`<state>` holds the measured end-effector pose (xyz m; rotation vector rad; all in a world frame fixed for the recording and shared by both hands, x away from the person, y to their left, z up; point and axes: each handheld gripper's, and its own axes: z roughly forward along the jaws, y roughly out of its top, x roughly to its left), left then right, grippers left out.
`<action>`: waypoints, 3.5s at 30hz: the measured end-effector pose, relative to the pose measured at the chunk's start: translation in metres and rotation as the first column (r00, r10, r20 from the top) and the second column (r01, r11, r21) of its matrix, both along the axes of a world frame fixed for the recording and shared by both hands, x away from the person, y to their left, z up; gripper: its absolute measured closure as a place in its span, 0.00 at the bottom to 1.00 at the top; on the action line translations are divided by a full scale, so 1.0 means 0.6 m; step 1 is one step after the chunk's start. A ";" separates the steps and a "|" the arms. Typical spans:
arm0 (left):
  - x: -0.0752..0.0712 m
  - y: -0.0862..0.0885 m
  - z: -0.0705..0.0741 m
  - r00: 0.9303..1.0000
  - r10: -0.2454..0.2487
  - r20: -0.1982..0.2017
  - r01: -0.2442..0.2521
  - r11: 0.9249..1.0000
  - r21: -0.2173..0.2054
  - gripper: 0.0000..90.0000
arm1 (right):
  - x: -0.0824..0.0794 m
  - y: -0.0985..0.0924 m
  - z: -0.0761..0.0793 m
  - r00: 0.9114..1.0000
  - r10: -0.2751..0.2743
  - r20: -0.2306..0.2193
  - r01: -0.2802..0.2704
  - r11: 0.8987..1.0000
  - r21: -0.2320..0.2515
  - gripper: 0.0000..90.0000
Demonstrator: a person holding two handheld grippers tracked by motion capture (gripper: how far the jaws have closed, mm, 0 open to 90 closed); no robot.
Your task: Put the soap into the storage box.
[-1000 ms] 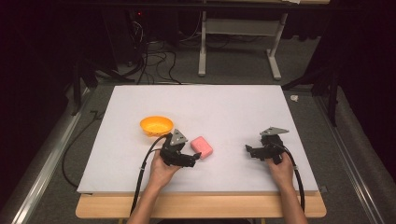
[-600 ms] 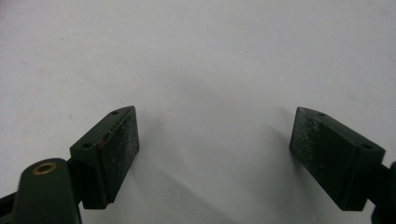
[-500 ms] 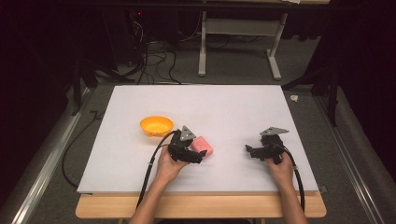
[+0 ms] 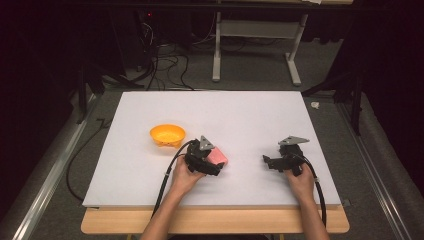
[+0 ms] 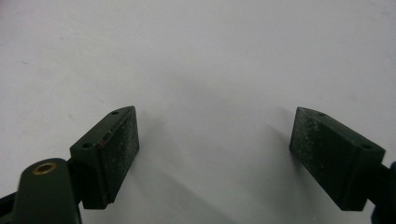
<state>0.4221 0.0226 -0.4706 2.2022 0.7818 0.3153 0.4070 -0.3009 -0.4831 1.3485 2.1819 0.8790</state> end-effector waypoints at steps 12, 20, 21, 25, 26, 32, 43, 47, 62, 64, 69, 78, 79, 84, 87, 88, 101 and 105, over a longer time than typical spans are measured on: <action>0.007 -0.011 -0.017 0.999 -0.003 -0.036 0.004 0.999 0.037 0.12 | 0.000 0.000 0.000 1.000 0.000 0.000 0.000 1.000 0.000 0.18; 0.006 -0.012 -0.019 1.000 -0.009 -0.030 0.011 0.998 0.058 0.14 | 0.000 0.000 0.000 1.000 0.000 0.000 0.000 1.000 0.000 0.18; 0.006 -0.013 -0.018 1.000 -0.007 -0.030 0.009 0.998 0.059 0.14 | 0.000 0.000 0.000 1.000 0.000 0.000 0.000 1.000 0.000 0.18; 0.005 -0.013 -0.018 1.000 -0.010 -0.029 0.011 0.998 0.061 0.15 | 0.000 0.000 0.000 1.000 0.000 0.000 0.000 1.000 0.000 0.18; 0.005 -0.013 -0.018 1.000 -0.014 -0.026 0.015 0.998 0.062 0.15 | 0.000 0.000 0.000 1.000 0.000 0.000 0.000 1.000 0.000 0.18; -0.003 -0.017 -0.014 0.999 -0.033 0.008 0.032 0.996 0.078 0.15 | 0.000 0.000 0.000 1.000 0.000 0.000 0.000 1.000 0.000 0.18; -0.013 -0.008 0.005 0.999 -0.022 0.026 0.020 0.998 0.066 0.15 | 0.000 0.000 0.000 1.000 0.000 0.000 0.000 1.000 0.000 0.18; -0.018 0.000 0.014 0.999 -0.013 0.033 0.011 0.998 0.055 0.15 | 0.000 0.000 0.000 1.000 0.000 0.000 0.000 1.000 0.000 0.18; -0.038 0.021 0.033 0.999 0.003 0.037 -0.003 1.000 -0.002 0.15 | 0.000 0.000 0.000 1.000 0.000 0.000 0.000 1.000 0.000 0.18; -0.040 0.028 0.034 0.999 0.015 0.032 -0.014 1.000 -0.016 0.15 | 0.000 0.000 0.000 1.000 0.000 0.000 0.000 1.000 0.000 0.18; -0.046 0.043 0.037 0.999 0.043 0.029 -0.042 0.998 -0.040 0.15 | 0.000 0.000 0.000 1.000 0.001 0.000 -0.001 1.000 0.000 0.18; -0.061 0.063 0.038 0.997 0.070 0.033 -0.069 0.997 -0.038 0.15 | 0.000 0.000 0.000 1.000 0.000 0.000 0.000 1.000 0.000 0.18; -0.063 0.067 0.039 0.997 0.077 0.033 -0.075 0.996 -0.041 0.15 | 0.000 0.000 0.000 1.000 0.000 0.000 0.000 1.000 0.000 0.18; -0.068 0.076 0.040 0.995 0.089 0.034 -0.088 0.995 -0.043 0.15 | 0.000 0.000 0.000 1.000 0.000 0.001 0.000 1.000 -0.001 0.18; -0.070 0.080 0.040 0.995 0.097 0.034 -0.096 0.995 -0.042 0.15 | 0.000 0.000 0.000 1.000 0.000 0.000 0.000 1.000 -0.001 0.18; -0.070 0.082 0.040 0.994 0.100 0.034 -0.099 0.994 -0.043 0.15 | 0.000 0.000 0.000 1.000 0.001 0.001 -0.001 1.000 -0.001 0.18; -0.080 0.120 0.049 0.986 0.164 0.041 -0.162 0.985 -0.058 0.15 | 0.000 0.000 0.000 1.000 0.001 0.000 -0.001 1.000 -0.001 0.18; -0.082 0.131 0.051 0.982 0.184 0.040 -0.181 0.981 -0.068 0.15 | 0.000 0.000 0.000 1.000 0.001 0.000 -0.001 1.000 -0.001 0.18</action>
